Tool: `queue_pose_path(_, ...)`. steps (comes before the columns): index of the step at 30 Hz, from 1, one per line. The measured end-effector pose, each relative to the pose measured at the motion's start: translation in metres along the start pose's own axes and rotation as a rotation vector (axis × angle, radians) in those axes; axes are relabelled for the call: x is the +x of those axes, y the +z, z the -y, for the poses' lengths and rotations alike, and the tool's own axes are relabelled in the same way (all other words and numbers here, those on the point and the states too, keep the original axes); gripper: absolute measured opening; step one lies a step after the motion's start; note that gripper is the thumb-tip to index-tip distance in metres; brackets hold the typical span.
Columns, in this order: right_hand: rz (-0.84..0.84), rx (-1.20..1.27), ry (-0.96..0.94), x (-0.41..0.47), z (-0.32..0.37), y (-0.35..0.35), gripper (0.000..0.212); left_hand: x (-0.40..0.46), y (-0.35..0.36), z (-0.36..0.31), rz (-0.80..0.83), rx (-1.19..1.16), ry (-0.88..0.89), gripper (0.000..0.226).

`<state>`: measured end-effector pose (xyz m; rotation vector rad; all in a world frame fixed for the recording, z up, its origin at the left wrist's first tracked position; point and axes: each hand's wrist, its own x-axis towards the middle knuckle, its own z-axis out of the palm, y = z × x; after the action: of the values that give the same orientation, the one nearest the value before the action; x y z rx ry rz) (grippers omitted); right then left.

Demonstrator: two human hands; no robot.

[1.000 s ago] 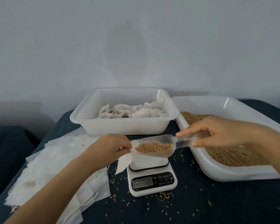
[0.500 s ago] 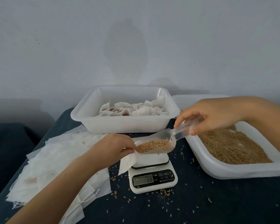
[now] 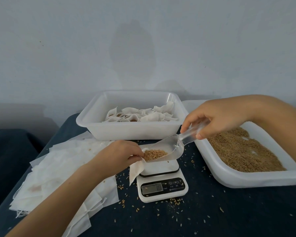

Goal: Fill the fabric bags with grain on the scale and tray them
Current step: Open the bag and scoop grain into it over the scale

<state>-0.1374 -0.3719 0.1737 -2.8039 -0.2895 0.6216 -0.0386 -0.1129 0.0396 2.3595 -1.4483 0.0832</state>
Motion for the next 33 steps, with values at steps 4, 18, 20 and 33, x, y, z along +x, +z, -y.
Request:
queue_pose_path(4,-0.007,-0.014,-0.001,-0.002,0.003,-0.001,0.029,-0.001,-0.001,-0.001,-0.002,-0.001,-0.007,0.02)
queue_pose_path(18,-0.015,-0.02,-0.002,-0.006,0.005,0.0,0.03,-0.003,-0.001,-0.004,-0.011,-0.008,-0.014,0.019)
queue_pose_path(20,-0.017,-0.019,-0.003,-0.005,0.004,0.001,0.03,-0.003,0.0,-0.004,-0.014,-0.008,-0.015,0.018)
queue_pose_path(33,-0.047,-0.121,0.046,0.006,0.033,-0.021,0.029,-0.001,0.001,-0.005,-0.003,-0.009,-0.01,0.018)
